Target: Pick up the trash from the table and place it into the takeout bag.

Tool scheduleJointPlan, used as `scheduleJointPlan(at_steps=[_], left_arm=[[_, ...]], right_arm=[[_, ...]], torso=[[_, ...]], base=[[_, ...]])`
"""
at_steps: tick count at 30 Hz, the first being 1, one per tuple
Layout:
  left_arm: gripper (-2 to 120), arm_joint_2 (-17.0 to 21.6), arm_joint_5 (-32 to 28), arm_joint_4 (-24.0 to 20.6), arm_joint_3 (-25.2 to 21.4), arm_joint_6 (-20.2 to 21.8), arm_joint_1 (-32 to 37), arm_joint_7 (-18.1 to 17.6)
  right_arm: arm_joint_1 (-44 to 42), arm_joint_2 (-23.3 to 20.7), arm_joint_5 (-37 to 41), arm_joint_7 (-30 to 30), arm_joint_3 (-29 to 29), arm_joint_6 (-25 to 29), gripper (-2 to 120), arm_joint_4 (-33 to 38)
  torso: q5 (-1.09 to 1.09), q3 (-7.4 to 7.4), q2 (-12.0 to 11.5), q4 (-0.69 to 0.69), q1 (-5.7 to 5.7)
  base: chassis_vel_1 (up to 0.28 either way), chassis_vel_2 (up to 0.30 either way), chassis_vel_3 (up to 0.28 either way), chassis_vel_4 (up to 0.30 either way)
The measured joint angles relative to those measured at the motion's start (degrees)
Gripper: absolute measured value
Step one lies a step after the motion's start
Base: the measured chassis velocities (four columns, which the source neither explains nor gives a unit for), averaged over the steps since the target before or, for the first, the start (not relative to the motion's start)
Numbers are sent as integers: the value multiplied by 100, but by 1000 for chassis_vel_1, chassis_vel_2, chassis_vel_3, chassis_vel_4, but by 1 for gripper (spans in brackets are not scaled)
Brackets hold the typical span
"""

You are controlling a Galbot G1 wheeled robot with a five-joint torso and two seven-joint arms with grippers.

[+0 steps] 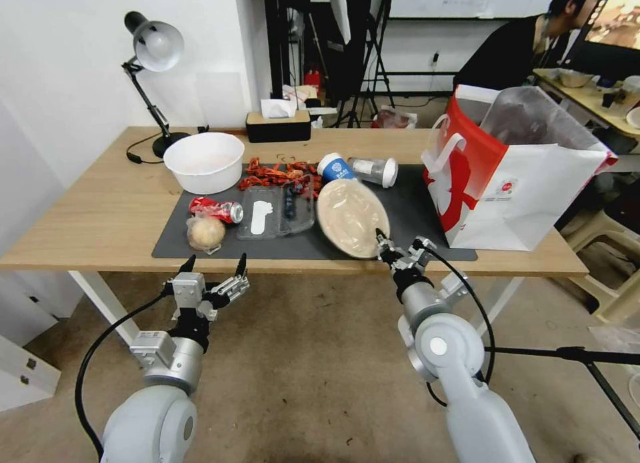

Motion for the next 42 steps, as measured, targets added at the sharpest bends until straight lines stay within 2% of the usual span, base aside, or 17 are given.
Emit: scheduleJointPlan(at_steps=[4,7,9,11,14,17,19,20,23,27,33,38,39,41,42], left_arm=[[100,-7,0,30,13,-46,-2,2],[100,-13,3,38,26,-79,-5,6],[100,-13,3,38,27,-82,-5,7],[100,-4,3,32,26,-101,-4,13],[100,0,4,21,24,-118,2,17],[100,-1,13,15,24,-136,14,26],[100,-15,50,13,30,-166,27,46],[100,-15,50,13,30,-166,27,46],[100,-54,95,12,56,-201,34,92],[100,-80,122,12,79,-218,34,128],[100,-107,140,13,95,-237,30,175],[100,-112,141,18,93,-245,13,183],[100,-112,141,20,90,-246,10,184],[100,-110,141,24,86,-246,0,187],[100,-110,141,24,86,-246,0,187]], right_arm=[[-148,-161,-160,-242,192,61,1,405],[-186,-431,-203,-841,427,409,1,811],[-175,-483,-202,-928,464,472,1,863],[10,-846,-304,-1332,722,847,1,1069],[228,-1095,-519,-1396,930,994,1,1084],[446,-1302,-676,-1364,1114,1038,1,1058],[807,-1630,-948,-1185,1411,1038,1,881],[807,-1630,-948,-1185,1411,1038,1,881],[1181,-1999,-1370,-901,1722,936,1,500],[1408,-2248,-1732,-734,1873,868,1,116],[1725,-2506,-2162,-426,1863,716,1,-490],[1828,-2539,-2302,-247,1783,450,1,-741],[1836,-2533,-2323,-217,1773,376,2,-768],[1833,-2507,-2343,-153,1751,232,11,-785],[1833,-2507,-2343,-153,1751,232,11,-785]], torso=[[0,0,0,0,0],[0,0,0,-1,0],[1,0,0,-1,0],[1,0,0,0,0],[2,0,0,0,0],[2,0,0,0,0],[1,0,0,0,0],[1,0,0,0,0],[2,0,0,0,1],[3,1,0,-1,0],[1,1,0,0,1],[1,1,0,1,1],[0,1,0,0,1],[0,1,0,0,1],[0,1,0,0,1]], base=[[0,0,0,0],[0,0,0,0],[0,0,0,0],[0,0,0,0],[0,0,0,0],[0,0,0,0],[0,0,0,0],[0,0,0,0],[0,0,0,0],[0,0,0,0],[0,0,0,0],[0,0,0,0],[0,0,0,0],[0,0,0,0],[0,0,0,0]])
